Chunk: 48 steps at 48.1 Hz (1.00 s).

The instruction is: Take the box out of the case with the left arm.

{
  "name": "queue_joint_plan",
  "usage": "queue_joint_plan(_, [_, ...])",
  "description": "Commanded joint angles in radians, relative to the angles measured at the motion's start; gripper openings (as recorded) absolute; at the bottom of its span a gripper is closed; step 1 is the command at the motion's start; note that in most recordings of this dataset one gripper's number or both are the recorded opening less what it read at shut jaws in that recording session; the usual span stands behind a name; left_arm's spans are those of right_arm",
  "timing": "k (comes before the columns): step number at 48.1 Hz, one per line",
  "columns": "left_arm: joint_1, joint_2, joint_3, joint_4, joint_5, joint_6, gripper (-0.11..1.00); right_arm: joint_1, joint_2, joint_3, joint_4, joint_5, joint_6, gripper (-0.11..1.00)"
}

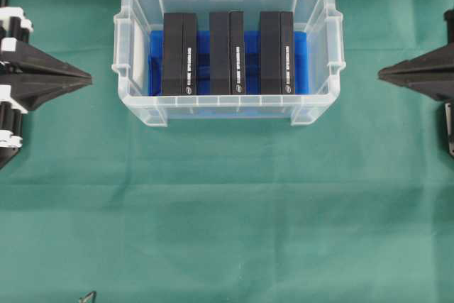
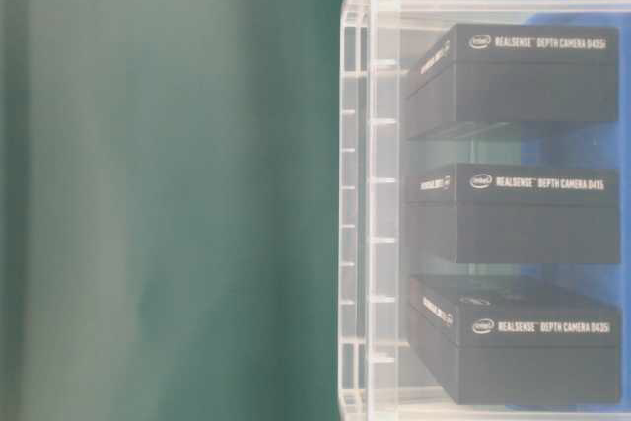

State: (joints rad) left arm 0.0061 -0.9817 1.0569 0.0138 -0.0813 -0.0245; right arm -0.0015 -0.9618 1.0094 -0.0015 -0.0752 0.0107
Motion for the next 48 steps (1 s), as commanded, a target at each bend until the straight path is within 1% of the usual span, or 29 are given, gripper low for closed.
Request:
queue_joint_plan(1, [0.005, 0.005, -0.092, 0.005, 0.069, -0.003, 0.00, 0.000, 0.006, -0.092, 0.003, 0.058, 0.002, 0.00])
queue_joint_plan(8, [0.005, 0.020, -0.222, 0.006, 0.225, -0.003, 0.00, 0.000, 0.014, -0.212, 0.003, 0.173, 0.002, 0.00])
queue_joint_plan(12, [0.005, 0.035, -0.288, 0.008, 0.293, -0.003, 0.00, 0.000, 0.023, -0.276, 0.003, 0.221, 0.002, 0.00])
queue_joint_plan(16, [0.005, 0.046, -0.330, 0.008, 0.327, -0.003, 0.00, 0.000, 0.038, -0.325, 0.003, 0.256, 0.002, 0.00])
queue_joint_plan(19, [0.005, 0.052, -0.345, 0.008, 0.350, -0.003, 0.00, 0.000, 0.044, -0.344, 0.003, 0.276, 0.002, 0.00])
queue_joint_plan(27, [0.005, 0.058, -0.348, 0.008, 0.374, -0.008, 0.00, -0.002, 0.049, -0.347, 0.003, 0.337, 0.005, 0.00])
queue_joint_plan(31, [0.002, 0.061, -0.360, 0.006, 0.402, -0.015, 0.00, 0.000, 0.049, -0.348, 0.003, 0.370, 0.025, 0.00])
queue_joint_plan(34, [-0.003, 0.067, -0.377, 0.006, 0.446, -0.029, 0.00, 0.000, 0.049, -0.353, 0.003, 0.411, 0.051, 0.00])
queue_joint_plan(36, [-0.006, 0.075, -0.394, 0.006, 0.492, -0.043, 0.00, -0.002, 0.051, -0.359, 0.002, 0.448, 0.069, 0.00])
queue_joint_plan(39, [-0.008, 0.091, -0.425, 0.006, 0.591, -0.061, 0.00, 0.000, 0.055, -0.373, -0.002, 0.535, 0.092, 0.00])
queue_joint_plan(40, [-0.009, 0.100, -0.440, 0.006, 0.649, -0.071, 0.00, 0.000, 0.058, -0.379, -0.002, 0.565, 0.098, 0.00])
queue_joint_plan(45, [-0.018, 0.138, -0.502, 0.006, 0.847, -0.086, 0.00, 0.000, 0.078, -0.420, -0.002, 0.732, 0.110, 0.00])
queue_joint_plan(48, [-0.026, 0.170, -0.549, 0.006, 0.977, -0.087, 0.00, 0.000, 0.103, -0.457, -0.002, 0.864, 0.112, 0.00])
